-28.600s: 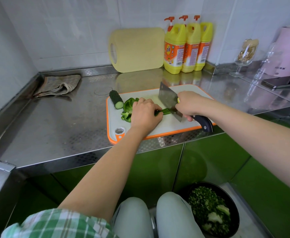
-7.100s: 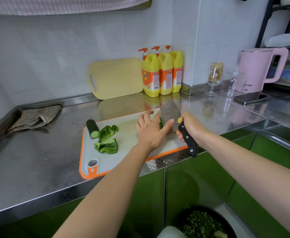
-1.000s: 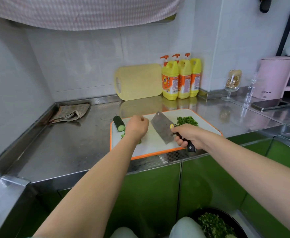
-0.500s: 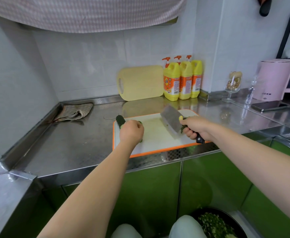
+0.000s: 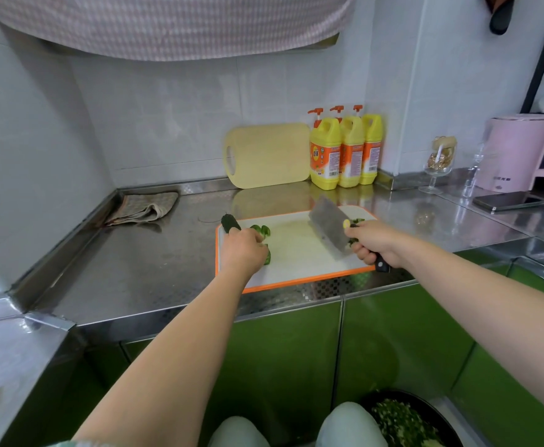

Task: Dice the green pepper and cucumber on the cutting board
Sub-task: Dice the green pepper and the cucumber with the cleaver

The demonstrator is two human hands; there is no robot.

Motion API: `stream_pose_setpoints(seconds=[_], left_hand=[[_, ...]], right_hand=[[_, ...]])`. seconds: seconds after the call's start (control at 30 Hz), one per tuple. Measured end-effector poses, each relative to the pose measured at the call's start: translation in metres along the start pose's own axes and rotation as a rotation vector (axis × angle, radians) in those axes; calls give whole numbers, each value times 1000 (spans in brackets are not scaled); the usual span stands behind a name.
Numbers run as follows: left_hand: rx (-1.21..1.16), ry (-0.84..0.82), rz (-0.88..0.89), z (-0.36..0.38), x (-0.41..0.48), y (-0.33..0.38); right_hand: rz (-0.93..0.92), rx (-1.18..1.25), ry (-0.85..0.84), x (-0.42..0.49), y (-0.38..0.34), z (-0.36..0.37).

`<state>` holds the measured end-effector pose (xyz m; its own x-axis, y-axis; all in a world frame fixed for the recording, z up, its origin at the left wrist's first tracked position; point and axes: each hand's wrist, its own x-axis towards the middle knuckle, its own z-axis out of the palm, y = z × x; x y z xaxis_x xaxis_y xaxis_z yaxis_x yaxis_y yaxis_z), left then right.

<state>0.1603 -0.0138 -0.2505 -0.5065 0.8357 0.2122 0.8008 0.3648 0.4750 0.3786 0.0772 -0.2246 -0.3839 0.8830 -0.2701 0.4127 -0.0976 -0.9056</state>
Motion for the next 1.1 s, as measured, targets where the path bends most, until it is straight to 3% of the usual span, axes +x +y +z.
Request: stream_pose_setpoints(seconds=[0.13,0.3,0.47,0.53,0.8,1.03,1.1], left_hand=[[82,-19,-8,-3,-4,-1],[102,-94,-80,-3,-3,-10],[95,-101,-29,0,-2,-9],[90,-107,-17,3,-2,-8],[48,-126,-17,7,3,-6],[-4,-121,33,25,11,14],[-20,-118,55,30,13,19]], right_hand=[[68,-66,-66,-1,1,8],[11,-137,164,9,4,8],[-51,-67,-30,3,0,12],[-32,-97,-33,4,3,13],[-1,-83,200,17,11,-6],[-21,-94,-11,7,4,1],[11,-140,-2,9,3,0]])
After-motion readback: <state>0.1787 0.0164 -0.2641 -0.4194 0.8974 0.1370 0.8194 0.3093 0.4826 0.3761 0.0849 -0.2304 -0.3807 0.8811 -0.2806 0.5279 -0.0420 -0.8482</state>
